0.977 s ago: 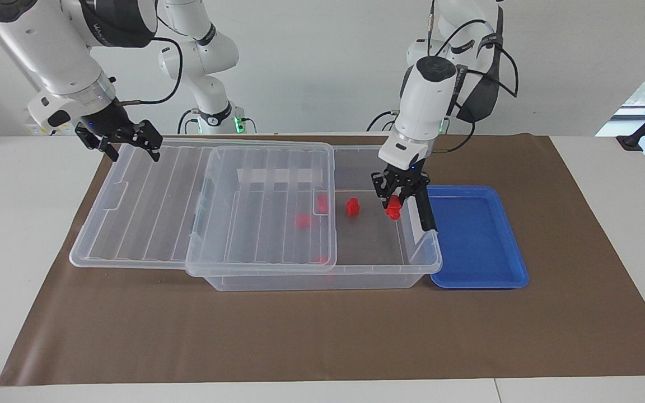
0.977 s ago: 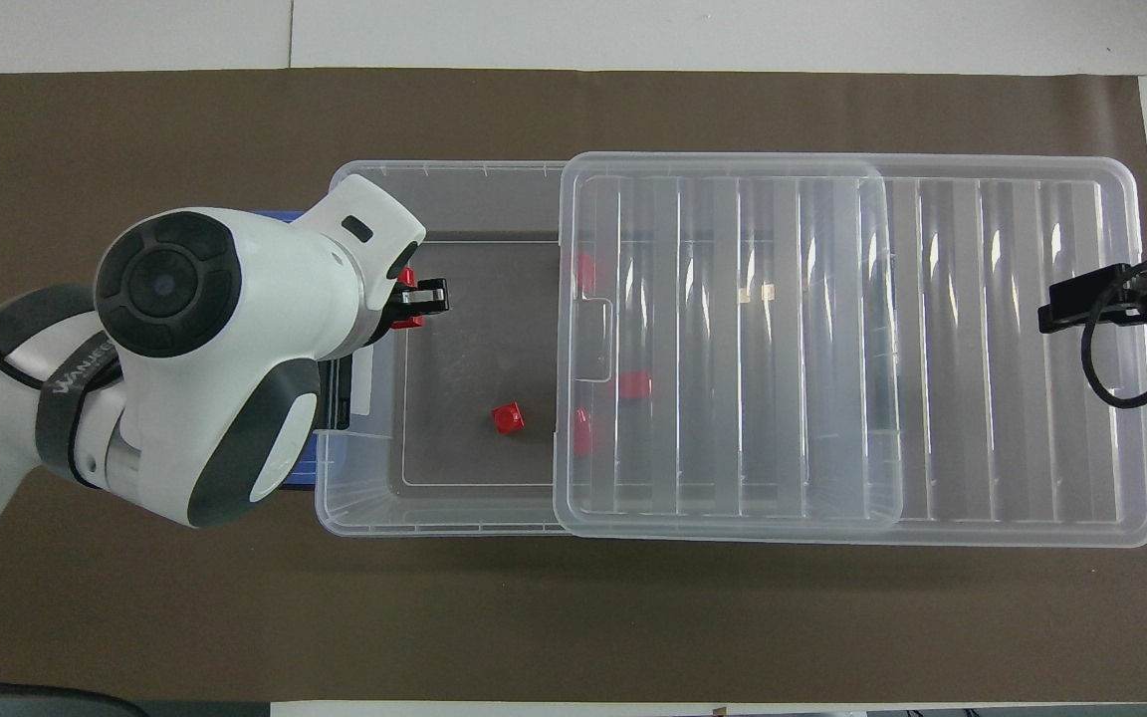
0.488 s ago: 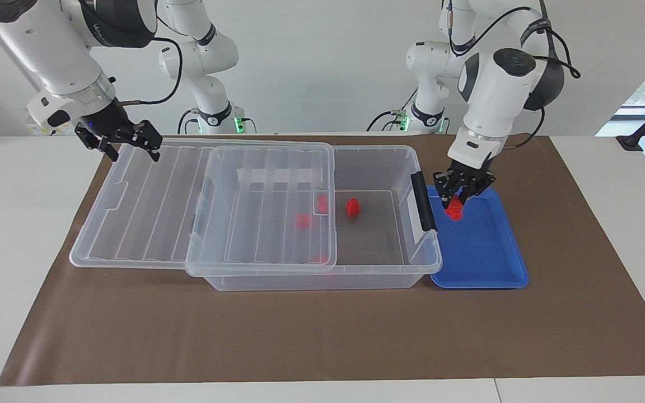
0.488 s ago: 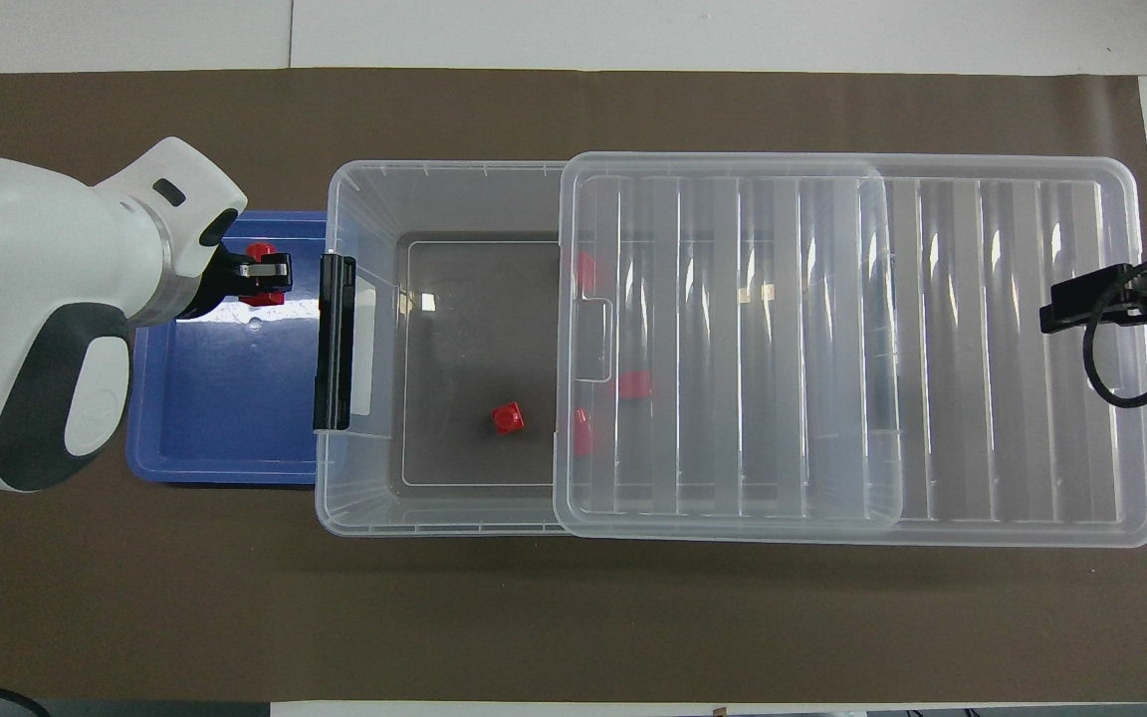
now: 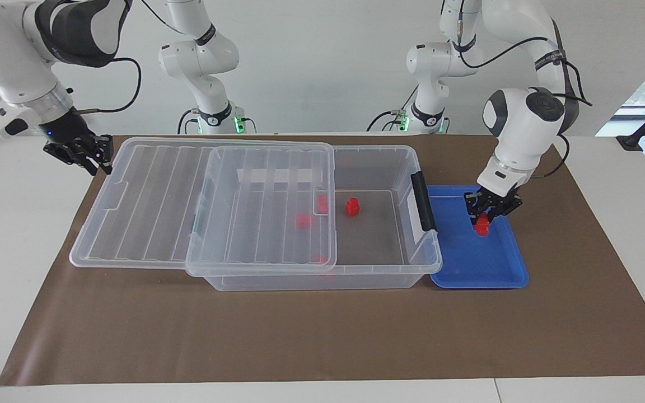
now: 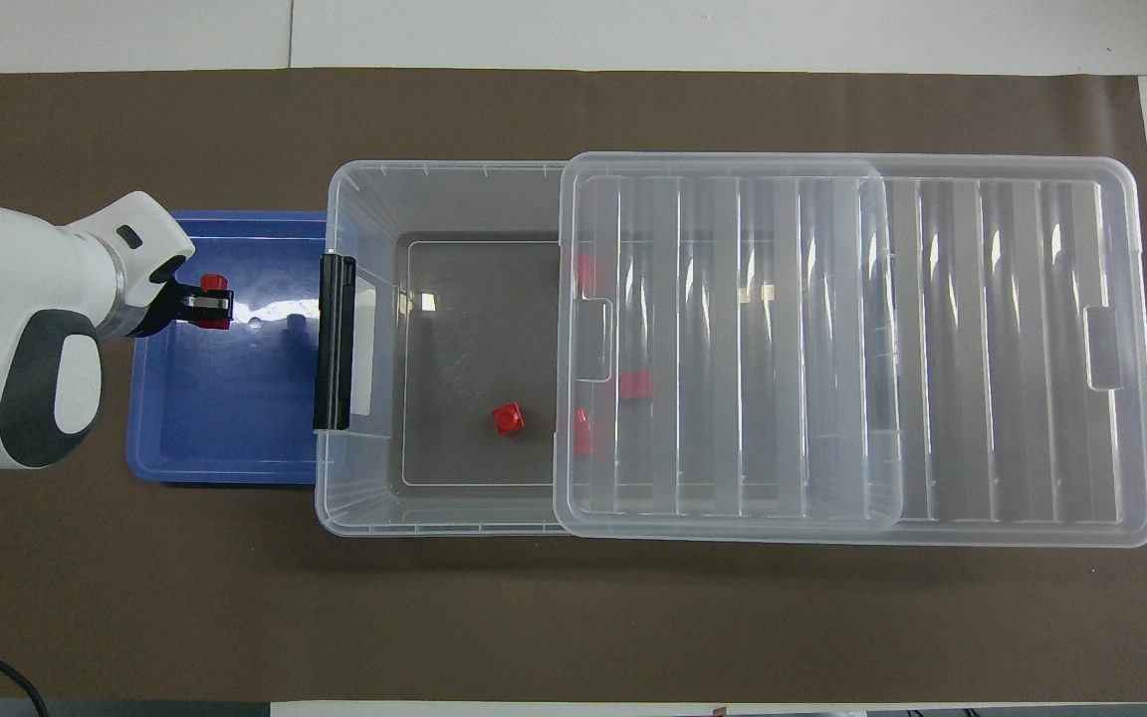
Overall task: Place red block in blue tray from box
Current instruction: 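Carry the red block over the blue tray and lower it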
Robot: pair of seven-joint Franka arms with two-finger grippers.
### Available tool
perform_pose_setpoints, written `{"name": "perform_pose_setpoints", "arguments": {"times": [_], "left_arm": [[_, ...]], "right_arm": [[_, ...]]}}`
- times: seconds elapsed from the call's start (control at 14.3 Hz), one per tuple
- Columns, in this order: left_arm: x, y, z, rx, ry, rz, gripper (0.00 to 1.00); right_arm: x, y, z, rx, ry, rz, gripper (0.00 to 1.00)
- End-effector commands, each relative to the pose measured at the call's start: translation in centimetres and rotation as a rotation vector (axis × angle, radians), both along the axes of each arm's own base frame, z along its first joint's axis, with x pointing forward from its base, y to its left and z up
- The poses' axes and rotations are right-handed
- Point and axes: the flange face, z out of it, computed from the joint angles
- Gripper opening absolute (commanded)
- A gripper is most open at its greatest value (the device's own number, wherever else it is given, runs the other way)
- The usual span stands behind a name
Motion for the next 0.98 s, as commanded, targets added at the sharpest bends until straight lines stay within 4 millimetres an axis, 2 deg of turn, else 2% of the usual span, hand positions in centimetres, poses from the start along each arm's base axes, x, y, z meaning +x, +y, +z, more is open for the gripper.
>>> {"name": "perform_pose_setpoints", "arguments": {"times": [0.0,0.14,0.35,0.42,0.49,0.56,0.63,0.77,0.91], "left_arm": [[-0.2,0.4,-2.4,0.003,-0.009,-0.01,0.0],[-0.6,0.8,-4.3,0.0,-0.022,-0.005,0.0],[-0.3,0.9,-6.1,-0.001,-0.016,-0.002,0.0],[-0.3,1.2,-6.2,-0.001,-0.013,0.003,0.08],[-0.3,1.2,-6.4,0.0,-0.007,0.003,0.34],[-0.4,1.2,-6.4,0.0,-0.002,0.001,0.73],[-0.4,1.2,-6.4,0.0,-0.002,0.003,1.0],[-0.3,0.9,-6.0,0.001,0.004,-0.002,1.0],[0.1,0.6,-4.5,0.002,0.007,-0.003,1.0]], "right_arm": [[-0.3,-2.8,-1.9,-0.023,-0.009,-0.011,0.0],[0.2,-4.2,-3.5,-0.035,-0.001,-0.024,0.0],[0.7,-4.3,-4.7,-0.039,0.017,-0.066,0.0],[0.8,-4.2,-4.8,-0.041,0.011,-0.093,0.0],[0.9,-3.9,-5.1,-0.042,0.01,-0.095,0.0],[0.9,-3.9,-5.6,-0.043,0.01,-0.096,0.0],[0.8,-4.0,-6.0,-0.043,0.007,-0.098,0.0],[0.8,-4.0,-6.2,-0.044,0.007,-0.098,0.0],[0.7,-3.7,-6.8,-0.04,0.017,-0.098,0.0]]}}
